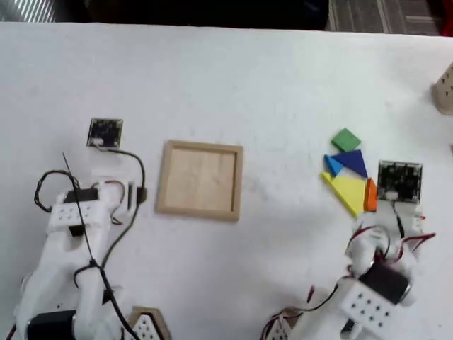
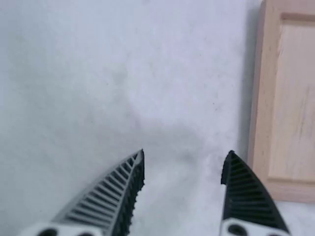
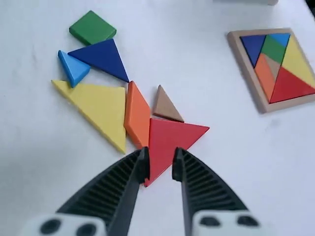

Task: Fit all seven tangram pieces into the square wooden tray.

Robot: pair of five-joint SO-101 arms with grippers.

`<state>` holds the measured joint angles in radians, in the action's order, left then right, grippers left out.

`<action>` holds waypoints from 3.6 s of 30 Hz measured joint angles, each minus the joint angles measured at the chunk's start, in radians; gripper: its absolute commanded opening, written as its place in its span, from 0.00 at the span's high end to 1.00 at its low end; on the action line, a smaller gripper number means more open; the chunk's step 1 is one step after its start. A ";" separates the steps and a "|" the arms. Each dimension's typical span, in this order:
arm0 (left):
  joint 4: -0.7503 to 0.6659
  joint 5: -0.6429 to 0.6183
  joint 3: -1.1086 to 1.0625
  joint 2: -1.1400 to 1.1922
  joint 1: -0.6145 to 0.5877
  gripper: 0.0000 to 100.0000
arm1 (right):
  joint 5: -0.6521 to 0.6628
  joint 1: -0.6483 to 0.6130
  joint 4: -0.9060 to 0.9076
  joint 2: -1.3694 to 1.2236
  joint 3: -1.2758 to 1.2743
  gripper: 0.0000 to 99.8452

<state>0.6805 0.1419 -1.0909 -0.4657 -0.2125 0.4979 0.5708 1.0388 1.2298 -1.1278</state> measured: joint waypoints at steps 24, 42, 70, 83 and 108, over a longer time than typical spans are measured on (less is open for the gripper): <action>0.000 0.000 0.000 0.000 0.000 0.74 | -0.222 -0.255 -0.227 -0.582 0.129 0.83; 0.000 0.000 0.000 0.000 0.000 0.74 | 0.233 -0.307 -0.074 -1.140 0.565 0.74; 0.000 0.002 0.000 0.000 0.000 0.74 | 0.144 -0.198 0.018 -1.356 0.867 0.87; 0.000 0.002 0.000 0.000 0.002 0.74 | 0.437 -0.210 -0.155 -1.458 0.867 0.65; -0.028 0.002 0.000 0.000 0.006 0.74 | 0.430 -0.255 0.058 -1.896 1.412 0.92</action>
<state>0.6529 0.1435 -1.0909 -0.4657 -0.2064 0.9275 0.3161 1.0971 -0.6667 0.2839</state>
